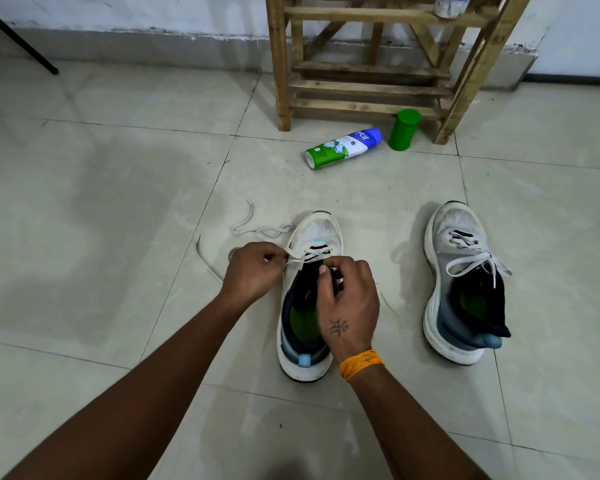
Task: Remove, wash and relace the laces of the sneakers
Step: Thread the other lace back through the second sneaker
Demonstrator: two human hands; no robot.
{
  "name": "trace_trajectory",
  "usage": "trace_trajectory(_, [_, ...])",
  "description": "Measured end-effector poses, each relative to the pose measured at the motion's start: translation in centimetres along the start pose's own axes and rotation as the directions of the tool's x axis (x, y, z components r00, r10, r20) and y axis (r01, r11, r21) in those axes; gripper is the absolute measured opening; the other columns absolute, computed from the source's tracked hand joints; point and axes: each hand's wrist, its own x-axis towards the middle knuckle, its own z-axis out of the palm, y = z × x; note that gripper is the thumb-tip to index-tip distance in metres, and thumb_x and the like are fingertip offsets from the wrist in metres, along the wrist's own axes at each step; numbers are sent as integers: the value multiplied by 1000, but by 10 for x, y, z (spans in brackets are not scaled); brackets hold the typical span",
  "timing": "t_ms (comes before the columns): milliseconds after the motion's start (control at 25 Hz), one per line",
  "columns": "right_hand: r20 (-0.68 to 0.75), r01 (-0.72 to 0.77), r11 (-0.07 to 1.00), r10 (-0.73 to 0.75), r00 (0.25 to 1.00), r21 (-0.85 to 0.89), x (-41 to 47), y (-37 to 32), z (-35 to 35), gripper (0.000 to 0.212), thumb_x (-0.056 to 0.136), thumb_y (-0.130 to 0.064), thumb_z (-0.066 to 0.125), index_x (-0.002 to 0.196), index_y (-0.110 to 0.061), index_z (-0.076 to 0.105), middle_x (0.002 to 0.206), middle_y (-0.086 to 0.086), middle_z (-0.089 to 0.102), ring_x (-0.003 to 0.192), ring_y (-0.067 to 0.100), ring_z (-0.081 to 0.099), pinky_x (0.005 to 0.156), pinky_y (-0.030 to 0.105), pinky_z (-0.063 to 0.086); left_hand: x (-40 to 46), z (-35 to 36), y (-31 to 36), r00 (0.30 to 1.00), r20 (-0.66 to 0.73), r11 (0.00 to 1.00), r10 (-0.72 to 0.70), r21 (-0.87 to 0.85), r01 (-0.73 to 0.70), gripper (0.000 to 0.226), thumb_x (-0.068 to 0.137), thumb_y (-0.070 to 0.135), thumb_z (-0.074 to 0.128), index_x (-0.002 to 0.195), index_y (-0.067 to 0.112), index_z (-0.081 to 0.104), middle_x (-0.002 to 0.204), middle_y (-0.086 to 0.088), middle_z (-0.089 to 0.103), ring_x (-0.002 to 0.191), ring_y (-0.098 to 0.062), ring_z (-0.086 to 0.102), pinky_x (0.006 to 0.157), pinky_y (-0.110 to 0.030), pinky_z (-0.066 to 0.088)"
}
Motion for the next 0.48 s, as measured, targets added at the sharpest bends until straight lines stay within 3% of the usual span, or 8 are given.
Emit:
trace_trajectory(80, [-1, -5, 1000, 5, 1000, -5, 0, -1, 1, 9, 96, -30, 61, 100, -25, 66, 93, -4, 54, 79, 20, 60, 69, 40, 51, -2, 7, 12, 994, -39, 974, -98, -210, 88, 19, 93, 28, 69, 81, 14, 77, 76, 3, 73, 63, -1, 58, 68, -25, 46])
trace_trajectory(200, [7, -6, 1000, 6, 1000, -5, -1, 0, 1, 9, 96, -30, 60, 101, -26, 66, 94, -5, 54, 80, 20, 61, 69, 41, 52, 2, 10, 28, 978, 26, 846, -205, -498, 191, 15, 87, 23, 80, 76, 15, 74, 74, 2, 70, 65, -3, 59, 64, -21, 48])
trace_trajectory(320, [8, -7, 1000, 7, 1000, -3, -1, -1, 0, 12, 97, -33, 57, 103, -26, 66, 95, -5, 53, 80, 20, 61, 69, 41, 52, 9, 11, 39, 973, 80, 732, -218, -645, 217, 16, 89, 16, 73, 78, 10, 63, 84, -8, 70, 80, -17, 64, 73, -32, 51])
trace_trajectory(400, [-2, -22, 1000, 22, 1000, -9, 0, -1, -1, 14, 97, -33, 56, 103, -26, 66, 95, -5, 53, 79, 20, 61, 69, 40, 52, 7, 12, 46, 976, 86, 673, -199, -712, 200, 12, 100, 13, 61, 91, 6, 56, 89, -9, 76, 86, -18, 73, 79, -33, 55])
trace_trajectory(480, [-2, -25, 1000, 25, 1000, -18, -1, -1, -2, 13, 97, -33, 57, 102, -26, 66, 95, -5, 53, 80, 20, 61, 68, 40, 52, 3, 9, 50, 981, 73, 675, -178, -717, 176, 10, 104, 14, 55, 98, 6, 56, 86, -7, 77, 85, -15, 75, 81, -33, 56])
